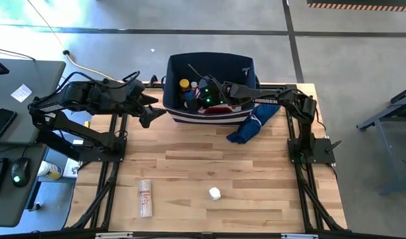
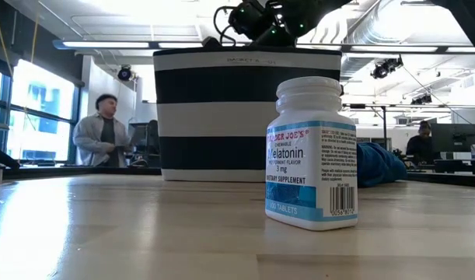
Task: Pick & place medical supplies in basket/bin
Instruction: Put the rolled blue bandage into the blue bin, then put the rolled white bandage into the blue bin
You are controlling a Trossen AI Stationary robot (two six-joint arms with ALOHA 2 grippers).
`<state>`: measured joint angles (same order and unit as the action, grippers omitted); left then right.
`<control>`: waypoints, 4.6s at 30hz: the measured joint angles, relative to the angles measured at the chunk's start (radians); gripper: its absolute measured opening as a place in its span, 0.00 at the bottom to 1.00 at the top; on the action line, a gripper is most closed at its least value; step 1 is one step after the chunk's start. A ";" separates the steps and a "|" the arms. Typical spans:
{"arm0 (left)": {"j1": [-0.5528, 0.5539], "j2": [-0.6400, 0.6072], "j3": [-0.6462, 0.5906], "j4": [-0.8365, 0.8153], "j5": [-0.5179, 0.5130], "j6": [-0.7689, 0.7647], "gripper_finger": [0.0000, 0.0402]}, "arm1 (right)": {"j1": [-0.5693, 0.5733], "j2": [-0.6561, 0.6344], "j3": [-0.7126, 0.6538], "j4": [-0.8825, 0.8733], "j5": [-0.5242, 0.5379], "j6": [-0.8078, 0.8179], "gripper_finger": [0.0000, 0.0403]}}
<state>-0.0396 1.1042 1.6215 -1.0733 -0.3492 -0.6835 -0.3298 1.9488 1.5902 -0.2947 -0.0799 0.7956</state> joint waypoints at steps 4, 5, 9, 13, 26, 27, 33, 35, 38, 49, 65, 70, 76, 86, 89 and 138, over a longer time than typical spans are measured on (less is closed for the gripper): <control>0.000 0.000 0.000 -0.001 0.000 -0.003 0.92 | 0.001 0.000 0.000 0.000 -0.009 0.012 0.53; 0.000 0.000 0.000 -0.002 0.000 -0.003 0.92 | 0.001 0.000 0.000 0.000 -0.015 0.013 0.55; 0.000 0.000 0.001 -0.002 0.000 -0.008 0.92 | 0.001 0.000 0.000 0.000 -0.049 0.011 0.60; 0.000 0.000 0.001 -0.002 -0.001 -0.018 0.92 | 0.001 -0.002 0.000 0.000 -0.079 0.009 0.61; 0.000 0.000 0.002 -0.011 -0.009 -0.030 0.92 | -0.016 -0.095 0.000 -0.016 -0.019 -0.094 0.62; 0.000 0.000 0.002 -0.015 -0.009 -0.034 0.92 | -0.020 -0.111 0.000 -0.020 -0.008 -0.101 0.62; 0.000 -0.015 0.002 -0.171 0.012 -0.085 0.92 | -0.044 -0.217 0.000 -0.032 0.030 -0.150 0.62; 0.000 -0.017 0.002 -0.246 0.042 -0.094 0.92 | -0.044 -0.255 0.000 -0.052 0.029 -0.158 0.62; 0.000 -0.014 0.002 -0.374 0.105 -0.110 0.92 | -0.028 -0.294 0.000 -0.093 0.029 -0.203 0.62; -0.001 0.027 -0.058 -0.501 0.290 -0.176 0.92 | 0.192 -0.344 -0.003 -0.290 0.085 -0.131 0.62; -0.044 0.078 -0.204 -0.312 0.475 -0.019 0.92 | 0.515 -0.352 -0.003 -0.363 0.400 0.229 0.62; -0.099 0.088 -0.204 -0.350 0.421 -0.166 0.92 | 0.593 -0.352 -0.003 -0.389 0.467 0.237 0.62; -0.192 0.105 -0.214 -0.383 0.344 -0.427 0.92 | 0.653 -0.352 -0.003 -0.398 0.490 0.209 0.62; -0.395 0.135 -0.384 -0.356 0.391 -0.875 0.92 | 0.772 -0.352 -0.003 -0.404 0.468 0.136 0.62; -0.450 0.142 -0.469 -0.281 0.410 -1.024 0.92 | 0.801 -0.352 -0.003 -0.406 0.482 0.078 0.62; -0.628 0.502 -0.732 0.522 0.441 -1.520 0.44 | 0.825 -0.352 -0.002 -0.585 0.404 -0.010 0.62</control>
<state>-0.6674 1.6059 0.8890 -0.5511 0.0916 -2.2033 0.4949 1.5970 1.5883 -0.8794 0.3244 0.7853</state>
